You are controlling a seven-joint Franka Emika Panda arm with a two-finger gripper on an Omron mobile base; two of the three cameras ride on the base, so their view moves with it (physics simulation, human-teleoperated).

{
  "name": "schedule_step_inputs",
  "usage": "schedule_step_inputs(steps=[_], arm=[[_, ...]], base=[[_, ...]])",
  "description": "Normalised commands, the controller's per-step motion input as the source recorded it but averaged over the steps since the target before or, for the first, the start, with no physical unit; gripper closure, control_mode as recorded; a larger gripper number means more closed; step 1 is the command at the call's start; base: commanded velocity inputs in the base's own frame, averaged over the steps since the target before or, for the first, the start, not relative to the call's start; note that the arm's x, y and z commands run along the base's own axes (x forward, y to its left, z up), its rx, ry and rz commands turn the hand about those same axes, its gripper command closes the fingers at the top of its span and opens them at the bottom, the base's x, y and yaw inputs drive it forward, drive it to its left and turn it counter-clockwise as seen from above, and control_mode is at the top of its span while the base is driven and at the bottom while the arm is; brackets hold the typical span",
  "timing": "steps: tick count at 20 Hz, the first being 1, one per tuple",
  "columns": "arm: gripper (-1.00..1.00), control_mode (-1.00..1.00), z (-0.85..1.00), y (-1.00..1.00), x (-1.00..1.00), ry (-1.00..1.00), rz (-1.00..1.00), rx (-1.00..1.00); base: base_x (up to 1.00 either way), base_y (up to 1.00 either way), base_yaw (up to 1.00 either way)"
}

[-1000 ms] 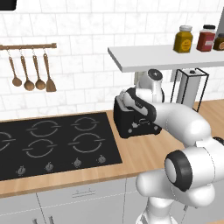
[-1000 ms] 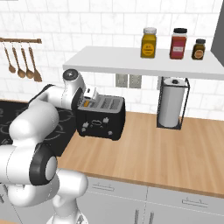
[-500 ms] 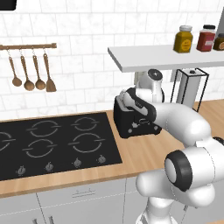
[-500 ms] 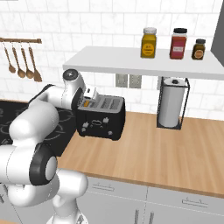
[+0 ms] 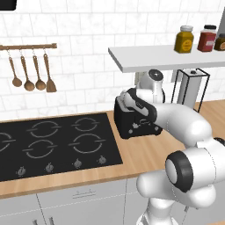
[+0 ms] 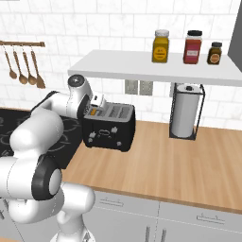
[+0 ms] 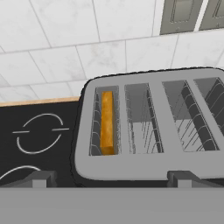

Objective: Start the toaster. Once the lever pops up, take the bread to the plate on the dining counter.

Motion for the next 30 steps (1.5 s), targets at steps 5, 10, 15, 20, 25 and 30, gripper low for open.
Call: schedule_step_inputs(steps=[5, 10, 15, 20, 25, 30], arm=[[-1.00, -1.00, 0.00, 0.00, 0.00, 0.00, 0.00, 0.00], [-1.00, -1.00, 0.00, 0.00, 0.00, 0.00, 0.00, 0.00], [-1.00, -1.00, 0.00, 0.00, 0.00, 0.00, 0.00, 0.00], [-1.00, -1.00, 0.00, 0.00, 0.00, 0.00, 0.00, 0.00], [-1.00, -1.00, 0.00, 0.00, 0.00, 0.00, 0.00, 0.00], [-1.00, -1.00, 0.00, 0.00, 0.00, 0.00, 0.00, 0.00]], base=[[0.00, 0.00, 0.00], [0.00, 0.00, 0.00], [0.00, 0.00, 0.00], [0.00, 0.00, 0.00], [0.00, 0.00, 0.00], [0.00, 0.00, 0.00]])
